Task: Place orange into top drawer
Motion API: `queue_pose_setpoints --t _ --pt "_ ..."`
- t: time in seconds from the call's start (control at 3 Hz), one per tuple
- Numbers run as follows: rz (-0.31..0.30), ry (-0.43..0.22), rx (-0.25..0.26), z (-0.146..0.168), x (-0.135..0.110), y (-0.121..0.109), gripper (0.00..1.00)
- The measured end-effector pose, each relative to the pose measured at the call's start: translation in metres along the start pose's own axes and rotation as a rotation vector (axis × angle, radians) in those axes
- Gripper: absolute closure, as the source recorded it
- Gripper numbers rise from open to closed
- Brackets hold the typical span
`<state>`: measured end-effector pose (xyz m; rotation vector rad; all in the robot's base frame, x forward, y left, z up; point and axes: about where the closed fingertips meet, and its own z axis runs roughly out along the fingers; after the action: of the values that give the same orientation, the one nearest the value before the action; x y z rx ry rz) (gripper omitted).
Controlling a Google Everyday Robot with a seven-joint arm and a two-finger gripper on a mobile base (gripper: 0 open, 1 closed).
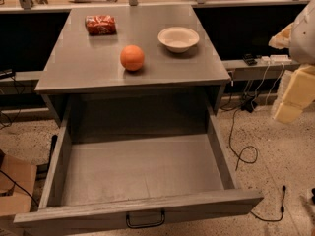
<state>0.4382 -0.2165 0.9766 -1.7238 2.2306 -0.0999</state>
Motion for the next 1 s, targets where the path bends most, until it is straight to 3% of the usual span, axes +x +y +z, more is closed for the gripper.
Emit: queue_pose_setpoints --t 0.33,0.67,1.0 --pt "0.0 0.0 0.0 0.0 0.0 0.0 0.0" --pt "-0.001 -0.052 -0.054 0.04 -0.028 -0.012 0.0" --pt "-0.053 -0.126 -0.094 0.072 -0.067 -0.028 0.0"
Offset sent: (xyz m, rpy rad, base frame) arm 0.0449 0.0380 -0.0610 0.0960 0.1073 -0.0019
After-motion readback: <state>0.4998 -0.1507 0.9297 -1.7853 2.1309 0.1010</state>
